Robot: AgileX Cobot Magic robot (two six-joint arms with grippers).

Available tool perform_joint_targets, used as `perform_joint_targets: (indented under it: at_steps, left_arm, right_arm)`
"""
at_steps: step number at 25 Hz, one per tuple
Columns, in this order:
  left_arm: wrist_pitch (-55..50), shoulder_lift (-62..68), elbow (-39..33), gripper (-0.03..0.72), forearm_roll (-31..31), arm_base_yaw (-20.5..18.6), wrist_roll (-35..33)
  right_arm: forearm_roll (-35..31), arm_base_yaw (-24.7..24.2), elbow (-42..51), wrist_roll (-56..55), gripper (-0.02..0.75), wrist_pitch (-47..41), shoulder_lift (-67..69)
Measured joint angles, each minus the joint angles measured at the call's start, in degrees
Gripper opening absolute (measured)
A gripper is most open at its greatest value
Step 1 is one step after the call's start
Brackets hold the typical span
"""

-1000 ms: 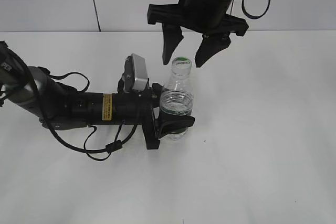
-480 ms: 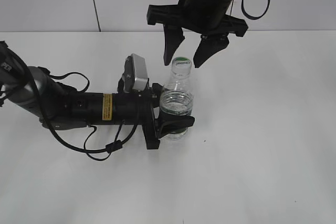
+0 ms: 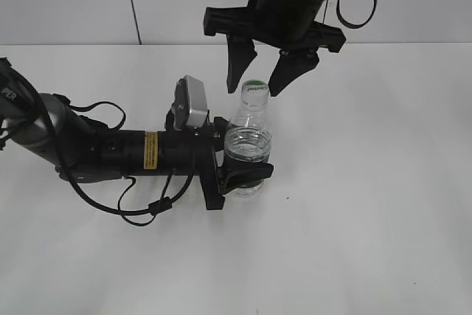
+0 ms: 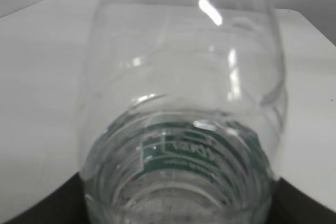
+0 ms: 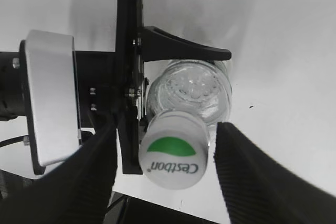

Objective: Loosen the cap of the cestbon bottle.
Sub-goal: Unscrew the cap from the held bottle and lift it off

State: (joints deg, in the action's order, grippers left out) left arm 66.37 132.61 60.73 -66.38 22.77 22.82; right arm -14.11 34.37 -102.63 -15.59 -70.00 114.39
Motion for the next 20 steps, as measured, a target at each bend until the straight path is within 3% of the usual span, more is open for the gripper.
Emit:
perform_joint_targets:
  at_steps: [14, 20]
  left_arm:
    - [0.0, 0.0, 0.0, 0.404, 0.0, 0.0, 0.0]
    - [0.0, 0.0, 0.0, 0.404, 0.0, 0.0, 0.0]
  right_arm:
    - [0.4, 0.1, 2.3, 0.4, 0.445, 0.0, 0.0]
    - [0.4, 0.2, 2.3, 0.5, 0.347, 0.0, 0.0]
